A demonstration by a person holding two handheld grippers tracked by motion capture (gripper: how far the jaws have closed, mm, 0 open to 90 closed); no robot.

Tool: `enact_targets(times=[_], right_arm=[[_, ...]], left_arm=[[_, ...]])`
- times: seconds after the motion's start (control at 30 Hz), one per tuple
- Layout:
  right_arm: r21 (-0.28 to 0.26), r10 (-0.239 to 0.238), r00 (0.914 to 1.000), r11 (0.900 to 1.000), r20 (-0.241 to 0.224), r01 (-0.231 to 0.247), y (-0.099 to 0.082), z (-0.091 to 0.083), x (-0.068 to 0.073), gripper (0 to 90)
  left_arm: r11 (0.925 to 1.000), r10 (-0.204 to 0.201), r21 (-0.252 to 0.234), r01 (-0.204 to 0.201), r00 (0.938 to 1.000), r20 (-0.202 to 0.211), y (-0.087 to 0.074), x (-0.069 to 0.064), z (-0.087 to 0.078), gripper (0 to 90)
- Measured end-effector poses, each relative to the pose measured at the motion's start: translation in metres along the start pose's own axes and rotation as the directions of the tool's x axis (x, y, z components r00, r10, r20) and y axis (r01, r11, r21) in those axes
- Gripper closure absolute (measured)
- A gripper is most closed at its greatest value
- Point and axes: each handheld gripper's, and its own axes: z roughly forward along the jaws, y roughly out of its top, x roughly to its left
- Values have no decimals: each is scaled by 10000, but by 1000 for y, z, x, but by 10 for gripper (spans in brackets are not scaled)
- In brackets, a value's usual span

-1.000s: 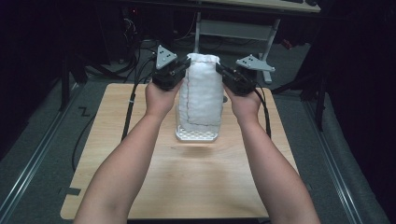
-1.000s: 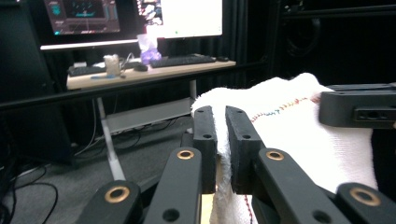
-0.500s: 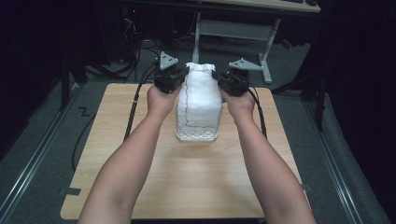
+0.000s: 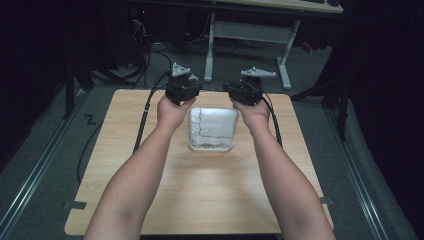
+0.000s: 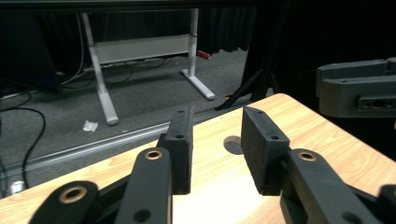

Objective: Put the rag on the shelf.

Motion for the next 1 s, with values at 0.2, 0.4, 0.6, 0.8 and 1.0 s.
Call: enact_targets(times=[0.2,0.4,0.6,0.8,1.0], right_arm=[[13,-75,9999,10000,-110,75,0,-2,4,659],[10,-219,9997,9998,-103,219,-1,-6,8,641],[11,-517,9985,9987,-184,518,-9,-21,20,569],[-98,-714,9974,9974,50,715,-15,-41,29,545],[-421,-986,9947,9941,276,997,-29,-69,39,535]], left_arm=[[9999,-10,-104,10,10000,19,0,0,-4,600],[9998,-125,-167,127,9999,108,-2,0,-12,576],[9992,-202,-343,212,9994,299,-12,-4,-29,530],[9985,303,-457,-301,9995,39,-21,-14,-52,519],[9972,420,-626,-410,9990,146,-28,-23,-81,501]])
